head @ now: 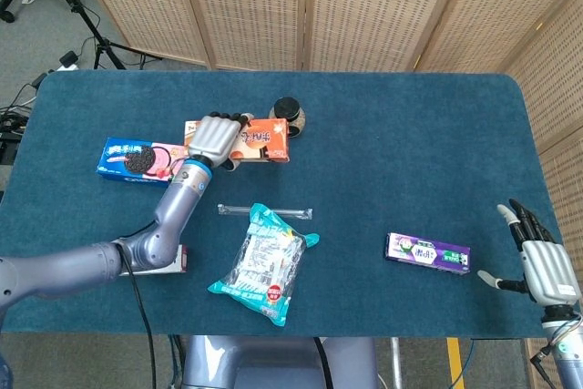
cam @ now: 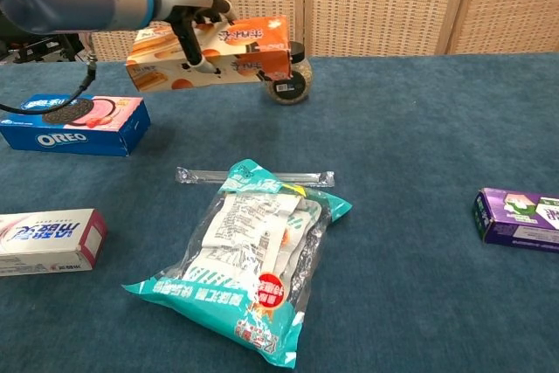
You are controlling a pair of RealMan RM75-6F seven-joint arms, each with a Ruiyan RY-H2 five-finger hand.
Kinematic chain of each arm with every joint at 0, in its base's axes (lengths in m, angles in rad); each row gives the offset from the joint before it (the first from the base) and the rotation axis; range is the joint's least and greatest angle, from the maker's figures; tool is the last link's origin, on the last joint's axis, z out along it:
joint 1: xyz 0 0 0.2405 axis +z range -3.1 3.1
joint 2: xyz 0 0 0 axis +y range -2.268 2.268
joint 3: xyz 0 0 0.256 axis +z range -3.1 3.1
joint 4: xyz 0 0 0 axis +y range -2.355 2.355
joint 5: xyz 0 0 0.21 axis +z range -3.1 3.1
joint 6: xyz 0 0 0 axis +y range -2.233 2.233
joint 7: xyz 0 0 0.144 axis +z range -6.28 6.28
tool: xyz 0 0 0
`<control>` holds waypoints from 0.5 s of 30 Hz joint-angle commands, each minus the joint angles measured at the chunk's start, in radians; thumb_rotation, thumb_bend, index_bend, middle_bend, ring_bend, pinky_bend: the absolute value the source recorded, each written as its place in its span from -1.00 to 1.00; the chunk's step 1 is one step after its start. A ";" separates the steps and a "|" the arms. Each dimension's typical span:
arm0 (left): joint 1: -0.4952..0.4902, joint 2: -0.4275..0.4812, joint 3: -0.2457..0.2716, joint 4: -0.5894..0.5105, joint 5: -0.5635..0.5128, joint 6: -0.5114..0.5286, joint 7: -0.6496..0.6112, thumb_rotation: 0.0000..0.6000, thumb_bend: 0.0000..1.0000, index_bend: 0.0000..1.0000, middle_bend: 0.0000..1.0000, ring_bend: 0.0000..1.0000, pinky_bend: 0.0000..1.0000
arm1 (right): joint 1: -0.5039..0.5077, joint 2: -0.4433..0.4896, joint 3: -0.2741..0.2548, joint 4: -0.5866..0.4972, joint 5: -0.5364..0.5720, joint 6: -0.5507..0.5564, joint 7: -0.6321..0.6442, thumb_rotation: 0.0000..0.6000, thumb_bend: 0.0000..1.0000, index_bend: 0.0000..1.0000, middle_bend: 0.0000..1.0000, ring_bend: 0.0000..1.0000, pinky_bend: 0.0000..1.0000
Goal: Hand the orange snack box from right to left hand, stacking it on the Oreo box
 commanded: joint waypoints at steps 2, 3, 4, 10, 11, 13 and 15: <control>0.060 0.080 0.033 -0.029 0.085 -0.024 -0.069 1.00 -0.04 0.23 -0.46 -0.47 -0.58 | -0.001 -0.002 0.001 -0.004 0.000 0.002 -0.012 1.00 -1.00 -1.00 -1.00 -1.00 -0.66; 0.070 0.094 0.037 -0.038 0.106 -0.028 -0.082 1.00 -0.04 0.23 -0.46 -0.47 -0.58 | -0.002 -0.001 0.000 -0.003 0.000 0.003 -0.013 1.00 -1.00 -1.00 -1.00 -1.00 -0.66; 0.084 0.109 0.045 -0.050 0.122 -0.021 -0.093 1.00 -0.04 0.23 -0.46 -0.47 -0.58 | -0.002 -0.001 0.000 -0.005 -0.001 0.004 -0.016 1.00 -1.00 -1.00 -1.00 -1.00 -0.66; 0.163 0.203 0.090 -0.049 0.233 -0.022 -0.169 1.00 -0.04 0.23 -0.46 -0.47 -0.58 | 0.000 -0.012 -0.003 -0.010 -0.003 -0.001 -0.048 1.00 -1.00 -1.00 -1.00 -1.00 -0.66; 0.173 0.213 0.094 -0.046 0.243 -0.024 -0.182 1.00 -0.04 0.24 -0.46 -0.47 -0.58 | 0.001 -0.012 -0.002 -0.011 -0.003 -0.001 -0.051 1.00 -1.00 -1.00 -1.00 -1.00 -0.66; 0.192 0.233 0.104 -0.039 0.258 -0.030 -0.204 1.00 -0.04 0.24 -0.46 -0.47 -0.58 | 0.001 -0.012 -0.003 -0.014 -0.004 -0.002 -0.056 1.00 -1.00 -1.00 -1.00 -1.00 -0.66; 0.205 0.249 0.113 -0.032 0.268 -0.036 -0.219 1.00 -0.04 0.24 -0.46 -0.47 -0.58 | 0.001 -0.012 -0.004 -0.017 -0.006 -0.002 -0.060 1.00 -1.00 -1.00 -1.00 -1.00 -0.66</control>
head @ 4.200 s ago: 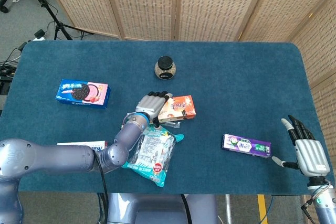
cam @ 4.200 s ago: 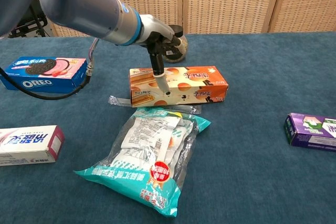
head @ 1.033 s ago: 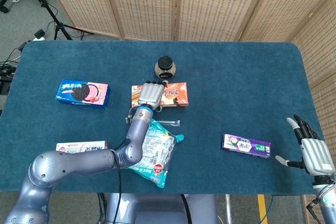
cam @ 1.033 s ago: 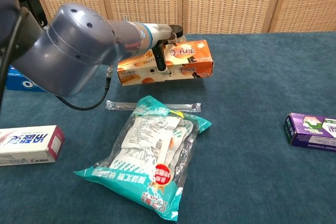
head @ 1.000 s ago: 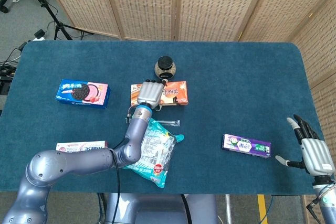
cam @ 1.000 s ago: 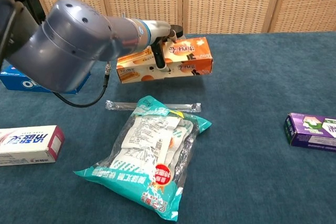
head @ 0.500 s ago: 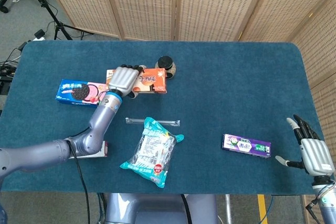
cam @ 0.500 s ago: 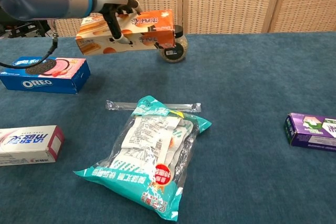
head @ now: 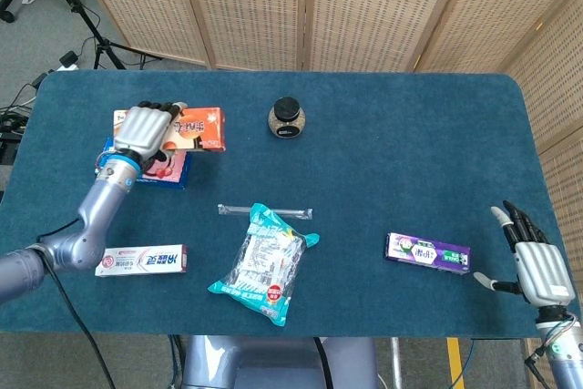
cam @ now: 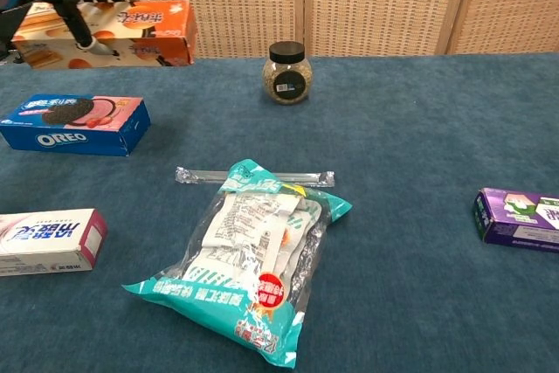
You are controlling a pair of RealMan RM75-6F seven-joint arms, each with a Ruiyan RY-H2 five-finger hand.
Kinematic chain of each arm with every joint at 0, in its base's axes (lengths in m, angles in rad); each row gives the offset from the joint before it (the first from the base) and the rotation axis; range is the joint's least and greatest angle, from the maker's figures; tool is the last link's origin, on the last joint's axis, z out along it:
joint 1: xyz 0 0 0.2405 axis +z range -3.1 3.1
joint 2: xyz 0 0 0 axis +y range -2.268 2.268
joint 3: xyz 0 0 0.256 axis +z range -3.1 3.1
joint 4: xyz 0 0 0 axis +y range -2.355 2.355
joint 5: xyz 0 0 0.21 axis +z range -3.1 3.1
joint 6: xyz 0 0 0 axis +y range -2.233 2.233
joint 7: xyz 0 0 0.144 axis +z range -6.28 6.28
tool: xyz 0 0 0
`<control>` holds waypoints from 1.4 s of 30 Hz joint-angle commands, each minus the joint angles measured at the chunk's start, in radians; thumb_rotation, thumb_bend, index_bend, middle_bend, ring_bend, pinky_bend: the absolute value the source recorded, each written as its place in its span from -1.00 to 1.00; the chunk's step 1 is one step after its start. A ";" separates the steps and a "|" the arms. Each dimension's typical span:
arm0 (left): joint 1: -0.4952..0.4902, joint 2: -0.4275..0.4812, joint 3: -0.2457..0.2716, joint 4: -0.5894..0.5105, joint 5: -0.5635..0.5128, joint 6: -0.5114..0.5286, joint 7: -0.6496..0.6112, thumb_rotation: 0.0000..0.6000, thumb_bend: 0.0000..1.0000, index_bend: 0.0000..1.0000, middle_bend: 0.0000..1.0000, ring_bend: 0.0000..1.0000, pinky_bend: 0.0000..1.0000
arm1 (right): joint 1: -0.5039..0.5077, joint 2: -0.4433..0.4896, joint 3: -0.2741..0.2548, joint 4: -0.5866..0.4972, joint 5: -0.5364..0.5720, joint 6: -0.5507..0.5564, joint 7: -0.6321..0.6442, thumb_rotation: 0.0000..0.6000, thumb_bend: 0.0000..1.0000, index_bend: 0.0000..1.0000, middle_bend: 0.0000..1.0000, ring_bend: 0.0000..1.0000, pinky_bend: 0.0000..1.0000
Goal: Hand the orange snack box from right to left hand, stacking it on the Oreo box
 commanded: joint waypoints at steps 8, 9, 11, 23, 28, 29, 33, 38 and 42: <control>0.069 0.051 0.038 0.043 0.084 -0.046 -0.108 1.00 -0.05 0.24 -0.46 -0.47 -0.58 | 0.001 -0.006 -0.004 -0.007 -0.007 -0.002 -0.023 1.00 -1.00 -1.00 -1.00 -1.00 -0.66; 0.075 0.050 0.041 0.049 0.097 -0.054 -0.122 1.00 -0.05 0.24 -0.46 -0.47 -0.58 | 0.001 -0.007 -0.004 -0.007 -0.007 -0.002 -0.025 1.00 -1.00 -1.00 -1.00 -1.00 -0.66; 0.086 0.045 0.045 0.064 0.125 -0.069 -0.151 1.00 -0.06 0.24 -0.46 -0.47 -0.58 | 0.001 -0.007 -0.003 -0.008 -0.005 -0.003 -0.029 1.00 -1.00 -1.00 -1.00 -1.00 -0.66; 0.146 0.025 0.071 0.151 0.344 -0.141 -0.332 1.00 -0.14 0.23 -0.54 -0.50 -0.58 | 0.003 -0.014 -0.002 -0.003 0.002 -0.010 -0.041 1.00 -1.00 -1.00 -1.00 -1.00 -0.66; 0.160 0.009 0.084 0.189 0.374 -0.132 -0.339 1.00 -0.28 0.12 -0.68 -0.61 -0.61 | 0.001 -0.017 -0.002 -0.005 0.000 -0.004 -0.048 1.00 -1.00 -1.00 -1.00 -1.00 -0.66; 0.163 0.004 0.084 0.197 0.377 -0.125 -0.337 1.00 -0.29 0.11 -0.68 -0.61 -0.62 | 0.001 -0.018 -0.002 -0.005 -0.001 -0.003 -0.050 1.00 -1.00 -1.00 -1.00 -1.00 -0.66; 0.173 -0.020 0.084 0.230 0.384 -0.100 -0.330 1.00 -0.29 0.06 -0.69 -0.63 -0.65 | 0.001 -0.020 -0.003 -0.005 -0.002 -0.003 -0.055 1.00 -1.00 -1.00 -1.00 -1.00 -0.66; 0.180 -0.062 0.083 0.279 0.370 -0.084 -0.309 1.00 -0.30 -0.15 -0.88 -0.80 -0.77 | 0.001 -0.022 -0.003 -0.007 -0.001 -0.006 -0.060 1.00 -1.00 -1.00 -1.00 -1.00 -0.66; 0.184 -0.096 0.084 0.305 0.353 -0.081 -0.283 1.00 -0.39 -0.29 -1.00 -0.98 -0.92 | 0.002 -0.024 -0.004 -0.007 -0.001 -0.007 -0.062 1.00 -1.00 -1.00 -1.00 -1.00 -0.66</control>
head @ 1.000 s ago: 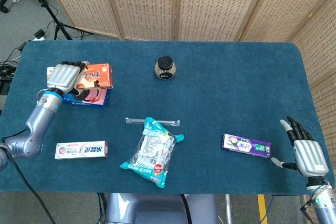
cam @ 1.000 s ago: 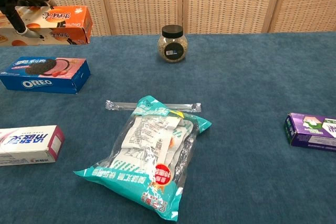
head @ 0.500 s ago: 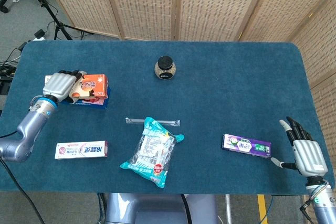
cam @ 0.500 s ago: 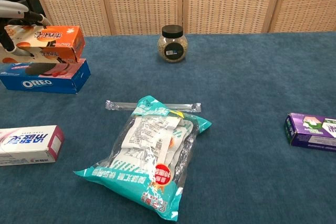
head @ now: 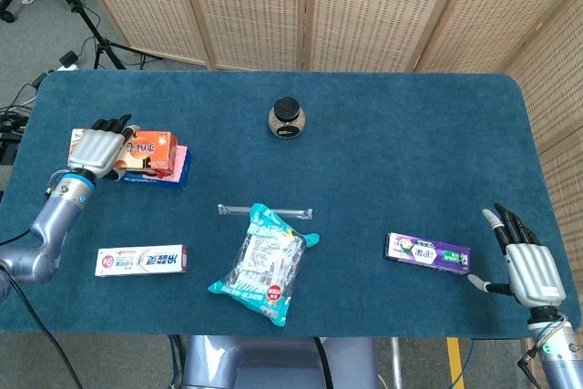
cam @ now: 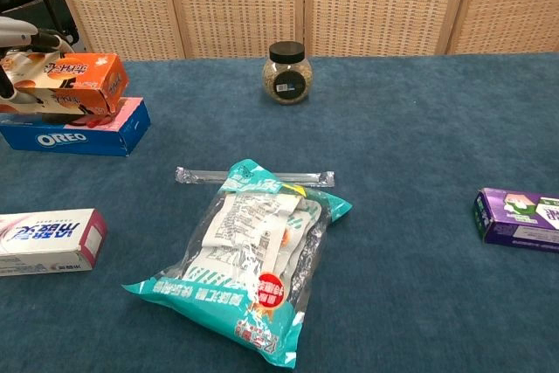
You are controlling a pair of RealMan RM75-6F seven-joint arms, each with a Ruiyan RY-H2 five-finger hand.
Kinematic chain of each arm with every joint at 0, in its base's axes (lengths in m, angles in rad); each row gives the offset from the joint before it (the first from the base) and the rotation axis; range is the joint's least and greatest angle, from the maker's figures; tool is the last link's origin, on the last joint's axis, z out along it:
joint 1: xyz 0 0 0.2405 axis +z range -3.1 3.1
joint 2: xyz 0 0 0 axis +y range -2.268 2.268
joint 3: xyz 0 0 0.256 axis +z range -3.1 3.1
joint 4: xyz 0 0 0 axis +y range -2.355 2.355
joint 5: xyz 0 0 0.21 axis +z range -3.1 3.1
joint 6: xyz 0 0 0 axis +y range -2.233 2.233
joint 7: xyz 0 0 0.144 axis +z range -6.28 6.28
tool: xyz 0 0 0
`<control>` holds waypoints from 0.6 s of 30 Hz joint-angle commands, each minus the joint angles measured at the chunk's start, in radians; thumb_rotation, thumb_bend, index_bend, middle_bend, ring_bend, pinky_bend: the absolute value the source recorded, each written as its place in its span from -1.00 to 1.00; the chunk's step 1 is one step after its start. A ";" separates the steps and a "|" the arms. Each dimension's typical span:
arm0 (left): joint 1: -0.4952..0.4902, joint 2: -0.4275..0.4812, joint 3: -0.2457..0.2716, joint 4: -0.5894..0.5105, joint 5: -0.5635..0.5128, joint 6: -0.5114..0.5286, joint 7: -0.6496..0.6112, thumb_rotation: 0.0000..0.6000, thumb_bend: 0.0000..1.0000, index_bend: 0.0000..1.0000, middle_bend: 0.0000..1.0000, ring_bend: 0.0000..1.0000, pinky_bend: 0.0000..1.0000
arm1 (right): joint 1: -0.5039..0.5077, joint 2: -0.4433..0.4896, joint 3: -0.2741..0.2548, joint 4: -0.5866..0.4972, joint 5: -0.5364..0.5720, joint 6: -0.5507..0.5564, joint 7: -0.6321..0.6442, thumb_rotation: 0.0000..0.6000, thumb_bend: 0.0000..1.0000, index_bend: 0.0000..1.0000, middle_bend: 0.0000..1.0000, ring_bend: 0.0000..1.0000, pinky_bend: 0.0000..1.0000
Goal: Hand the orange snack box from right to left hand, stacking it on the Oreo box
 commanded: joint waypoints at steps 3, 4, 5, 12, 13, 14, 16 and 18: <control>0.005 -0.033 0.002 0.025 -0.015 0.011 0.033 1.00 -0.46 -0.41 -1.00 -1.00 -0.99 | 0.002 -0.002 -0.002 0.002 -0.001 -0.005 0.002 1.00 -1.00 -1.00 -1.00 -1.00 -0.66; 0.006 -0.038 0.001 0.028 -0.018 0.013 0.037 1.00 -0.48 -0.46 -1.00 -1.00 -1.00 | 0.002 -0.002 -0.002 0.003 -0.002 -0.006 0.001 1.00 -1.00 -1.00 -1.00 -1.00 -0.66; 0.006 -0.044 -0.001 0.032 -0.023 0.017 0.044 1.00 -0.50 -0.52 -1.00 -1.00 -1.00 | 0.003 -0.003 -0.002 0.004 -0.003 -0.006 0.001 1.00 -1.00 -1.00 -1.00 -1.00 -0.66; 0.009 -0.062 -0.011 0.043 -0.043 0.040 0.083 1.00 -0.62 -0.85 -1.00 -1.00 -1.00 | 0.002 -0.004 -0.002 0.005 -0.002 -0.006 0.001 1.00 -1.00 -1.00 -1.00 -1.00 -0.66; 0.009 -0.064 -0.015 0.046 -0.048 0.045 0.089 1.00 -0.63 -0.88 -1.00 -1.00 -1.00 | 0.002 -0.004 -0.002 0.004 -0.002 -0.005 0.000 1.00 -1.00 -1.00 -1.00 -1.00 -0.66; 0.009 -0.066 -0.017 0.048 -0.051 0.049 0.094 1.00 -0.65 -0.91 -1.00 -1.00 -1.00 | 0.002 -0.004 -0.002 0.004 -0.002 -0.005 0.000 1.00 -1.00 -1.00 -1.00 -1.00 -0.66; 0.010 -0.073 -0.025 0.055 -0.062 0.063 0.106 1.00 -0.67 -0.95 -1.00 -1.00 -1.00 | 0.002 -0.004 -0.004 0.004 -0.003 -0.007 -0.002 1.00 -1.00 -1.00 -1.00 -1.00 -0.66; 0.010 -0.080 -0.034 0.059 -0.075 0.071 0.115 1.00 -0.67 -0.97 -1.00 -1.00 -1.00 | 0.003 -0.004 -0.004 0.002 -0.002 -0.009 -0.004 1.00 -1.00 -1.00 -1.00 -1.00 -0.66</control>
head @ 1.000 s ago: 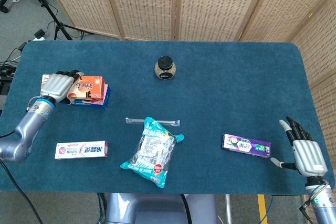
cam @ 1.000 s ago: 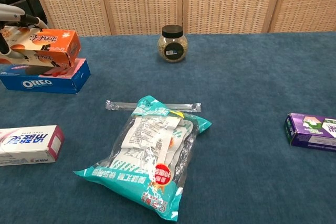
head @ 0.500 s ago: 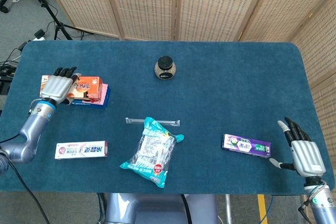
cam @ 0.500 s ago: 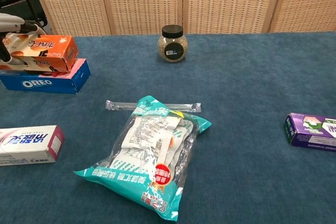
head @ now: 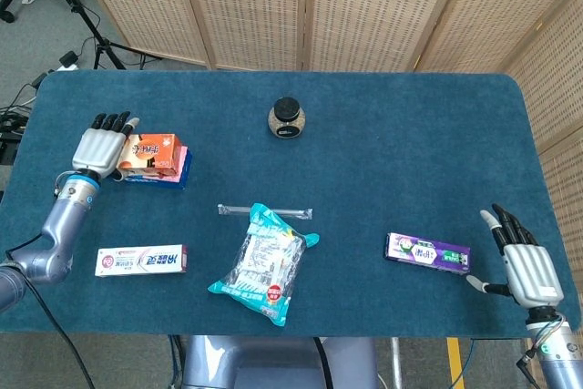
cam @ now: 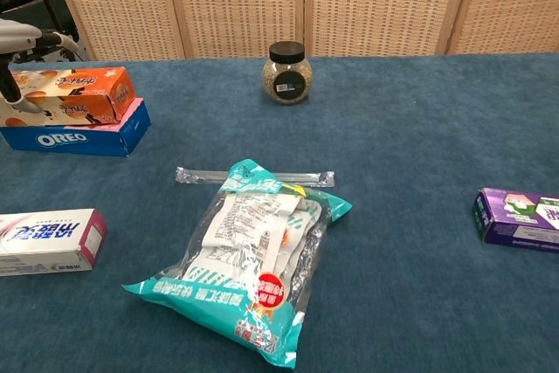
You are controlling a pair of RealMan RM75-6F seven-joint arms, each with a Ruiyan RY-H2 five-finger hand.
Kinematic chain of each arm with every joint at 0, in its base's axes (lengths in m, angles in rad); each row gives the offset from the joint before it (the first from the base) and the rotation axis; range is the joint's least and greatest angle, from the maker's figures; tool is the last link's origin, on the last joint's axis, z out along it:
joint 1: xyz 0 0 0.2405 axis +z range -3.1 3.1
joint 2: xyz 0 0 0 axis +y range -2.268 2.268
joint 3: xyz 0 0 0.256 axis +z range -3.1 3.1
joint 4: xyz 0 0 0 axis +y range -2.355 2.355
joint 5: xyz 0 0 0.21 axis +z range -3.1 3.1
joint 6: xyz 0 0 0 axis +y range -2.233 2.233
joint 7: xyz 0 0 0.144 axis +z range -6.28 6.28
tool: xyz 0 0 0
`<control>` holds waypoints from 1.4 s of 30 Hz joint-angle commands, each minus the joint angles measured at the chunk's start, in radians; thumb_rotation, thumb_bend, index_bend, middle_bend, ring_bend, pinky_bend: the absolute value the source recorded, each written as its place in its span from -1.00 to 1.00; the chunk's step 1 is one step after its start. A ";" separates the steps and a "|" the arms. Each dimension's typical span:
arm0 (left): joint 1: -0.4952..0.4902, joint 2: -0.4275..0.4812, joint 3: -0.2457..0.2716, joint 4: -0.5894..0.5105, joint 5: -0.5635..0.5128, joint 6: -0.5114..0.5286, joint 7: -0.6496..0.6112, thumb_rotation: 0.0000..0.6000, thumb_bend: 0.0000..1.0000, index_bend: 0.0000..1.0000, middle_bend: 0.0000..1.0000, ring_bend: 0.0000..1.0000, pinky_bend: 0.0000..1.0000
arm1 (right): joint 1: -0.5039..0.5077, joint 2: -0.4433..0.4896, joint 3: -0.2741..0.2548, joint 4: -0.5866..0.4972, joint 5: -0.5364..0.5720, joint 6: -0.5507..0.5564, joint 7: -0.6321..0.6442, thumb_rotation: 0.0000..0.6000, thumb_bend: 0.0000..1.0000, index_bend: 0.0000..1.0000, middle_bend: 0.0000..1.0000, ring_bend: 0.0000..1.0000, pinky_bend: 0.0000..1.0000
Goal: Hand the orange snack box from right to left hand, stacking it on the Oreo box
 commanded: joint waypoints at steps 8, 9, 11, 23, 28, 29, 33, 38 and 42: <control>0.012 -0.004 -0.072 -0.018 0.010 0.086 -0.056 1.00 -0.66 -0.99 -1.00 -1.00 -1.00 | 0.002 -0.002 0.001 0.000 0.009 -0.007 -0.004 1.00 -1.00 -1.00 -1.00 -1.00 -0.66; 0.017 0.006 -0.088 -0.036 0.023 0.109 -0.086 1.00 -0.65 -0.99 -1.00 -1.00 -1.00 | 0.002 -0.002 0.002 0.001 0.011 -0.008 -0.006 1.00 -1.00 -1.00 -1.00 -1.00 -0.66; 0.023 0.022 -0.106 -0.062 0.044 0.137 -0.119 1.00 -0.65 -0.99 -1.00 -1.00 -1.00 | 0.002 -0.004 0.002 0.003 0.013 -0.009 -0.012 1.00 -1.00 -1.00 -1.00 -1.00 -0.66; 0.109 0.354 -0.154 -0.513 0.106 0.164 -0.240 1.00 -0.59 -0.98 -1.00 -1.00 -1.00 | -0.001 -0.003 0.002 -0.010 0.013 -0.002 -0.025 1.00 -1.00 -1.00 -1.00 -1.00 -0.66; 0.200 0.406 -0.127 -0.642 0.170 0.325 -0.200 1.00 -0.54 -0.97 -1.00 -1.00 -1.00 | -0.002 0.001 0.000 -0.019 0.006 0.001 -0.029 1.00 -1.00 -1.00 -1.00 -1.00 -0.66; 0.214 0.409 -0.119 -0.656 0.180 0.346 -0.189 1.00 -0.54 -0.97 -1.00 -1.00 -1.00 | -0.002 0.002 0.000 -0.020 0.005 0.003 -0.029 1.00 -1.00 -1.00 -1.00 -1.00 -0.66; 0.303 0.417 -0.043 -0.732 0.252 0.460 -0.108 1.00 -0.53 -0.96 -1.00 -1.00 -1.00 | -0.006 0.004 -0.001 -0.025 -0.001 0.012 -0.031 1.00 -1.00 -1.00 -1.00 -1.00 -0.66; 0.445 0.362 0.089 -0.783 0.353 0.594 -0.056 1.00 -0.53 -0.97 -1.00 -1.00 -1.00 | -0.007 0.007 0.000 -0.027 -0.004 0.019 -0.043 1.00 -1.00 -1.00 -1.00 -1.00 -0.66; 0.542 0.266 0.158 -0.718 0.428 0.694 -0.035 1.00 -0.53 -0.96 -1.00 -1.00 -1.00 | -0.011 0.011 -0.004 -0.038 -0.012 0.027 -0.068 1.00 -1.00 -1.00 -1.00 -1.00 -0.66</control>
